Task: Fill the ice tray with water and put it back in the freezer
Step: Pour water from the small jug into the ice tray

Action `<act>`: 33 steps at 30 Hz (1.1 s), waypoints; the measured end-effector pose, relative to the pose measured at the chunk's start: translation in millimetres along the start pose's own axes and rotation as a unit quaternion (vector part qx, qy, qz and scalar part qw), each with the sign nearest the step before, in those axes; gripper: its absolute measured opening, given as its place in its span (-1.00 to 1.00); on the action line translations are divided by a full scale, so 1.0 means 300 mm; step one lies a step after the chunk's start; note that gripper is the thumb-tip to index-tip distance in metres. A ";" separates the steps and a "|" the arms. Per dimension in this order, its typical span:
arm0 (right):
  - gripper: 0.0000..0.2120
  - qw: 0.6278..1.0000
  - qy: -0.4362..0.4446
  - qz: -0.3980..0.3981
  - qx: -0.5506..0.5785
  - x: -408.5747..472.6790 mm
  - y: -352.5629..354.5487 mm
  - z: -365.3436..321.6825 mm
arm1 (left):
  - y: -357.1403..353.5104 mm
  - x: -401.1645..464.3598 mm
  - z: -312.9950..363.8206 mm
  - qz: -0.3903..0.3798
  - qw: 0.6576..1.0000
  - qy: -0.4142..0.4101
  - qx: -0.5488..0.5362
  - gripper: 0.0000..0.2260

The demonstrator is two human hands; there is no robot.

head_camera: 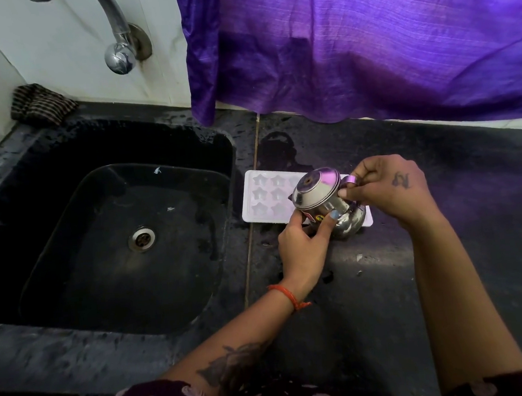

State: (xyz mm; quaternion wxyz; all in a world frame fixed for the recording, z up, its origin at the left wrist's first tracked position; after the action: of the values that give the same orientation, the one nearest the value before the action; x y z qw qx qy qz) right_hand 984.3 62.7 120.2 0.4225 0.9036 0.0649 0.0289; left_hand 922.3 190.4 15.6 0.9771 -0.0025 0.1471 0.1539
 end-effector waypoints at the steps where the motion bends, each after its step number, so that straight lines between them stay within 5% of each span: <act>1: -0.83 1.000 -0.001 0.000 0.000 -0.001 0.000 0.000 | 0.000 -0.001 0.001 -0.001 1.000 0.000 -0.001 -0.73; 18: -0.84 0.991 -0.038 0.024 0.128 -0.036 0.017 0.070 | -0.009 -0.005 0.027 0.016 0.999 -0.032 0.035 -0.67; 33: -0.85 0.998 -0.045 0.038 0.038 -0.064 0.082 0.095 | -0.089 -0.030 0.023 -0.034 0.999 -0.014 0.040 -0.71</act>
State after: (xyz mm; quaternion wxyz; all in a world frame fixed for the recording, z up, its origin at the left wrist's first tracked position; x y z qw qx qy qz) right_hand 970.6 22.7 120.8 0.3885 0.9213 0.0127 0.0019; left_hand 924.3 162.7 23.8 0.9831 0.0335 0.1389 0.1146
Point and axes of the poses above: each hand's wrist, its own x-axis towards the middle knuckle, its own y-axis out of the back of the hand, z = x × y, the point moved 7 cm from there along x, towards the middle knuckle, and after that the axes turned 8 degrees about y, right-handed, at the moved point
